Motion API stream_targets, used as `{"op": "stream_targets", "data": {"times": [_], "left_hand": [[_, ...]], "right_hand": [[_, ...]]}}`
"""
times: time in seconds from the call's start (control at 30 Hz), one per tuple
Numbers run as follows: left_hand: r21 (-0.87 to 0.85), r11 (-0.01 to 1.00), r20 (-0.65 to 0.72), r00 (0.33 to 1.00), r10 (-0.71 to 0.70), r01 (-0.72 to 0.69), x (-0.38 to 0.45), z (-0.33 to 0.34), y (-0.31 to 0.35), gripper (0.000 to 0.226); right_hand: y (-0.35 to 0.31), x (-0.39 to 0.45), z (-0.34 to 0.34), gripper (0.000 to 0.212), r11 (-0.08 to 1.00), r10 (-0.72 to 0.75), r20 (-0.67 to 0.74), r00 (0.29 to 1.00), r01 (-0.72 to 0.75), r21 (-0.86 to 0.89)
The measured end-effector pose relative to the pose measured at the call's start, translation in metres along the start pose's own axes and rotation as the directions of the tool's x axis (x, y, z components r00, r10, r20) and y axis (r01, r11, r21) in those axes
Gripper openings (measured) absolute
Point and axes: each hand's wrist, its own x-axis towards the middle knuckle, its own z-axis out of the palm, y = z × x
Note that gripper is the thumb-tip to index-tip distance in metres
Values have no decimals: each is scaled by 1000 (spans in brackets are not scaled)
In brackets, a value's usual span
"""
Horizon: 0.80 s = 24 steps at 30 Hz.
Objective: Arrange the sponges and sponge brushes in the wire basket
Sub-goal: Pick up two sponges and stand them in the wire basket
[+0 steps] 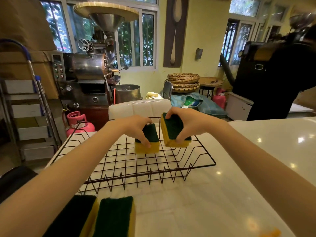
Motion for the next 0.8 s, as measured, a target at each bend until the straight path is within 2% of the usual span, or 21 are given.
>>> {"op": "stream_targets", "data": {"times": [0.17,0.67,0.8], "left_hand": [[33,999,53,998,-25,24,17,28,-18,73],[5,1000,28,1000,10,-10,23,45,-26,58],[-15,999,32,999,30,-29,23,47,-25,56]], "right_hand": [[4,25,20,77,1000,27,76,997,-26,-14],[3,58,52,79,987,85,239,967,-49,-155],[3,59,52,78,991,85,256,963,-55,-121]]}}
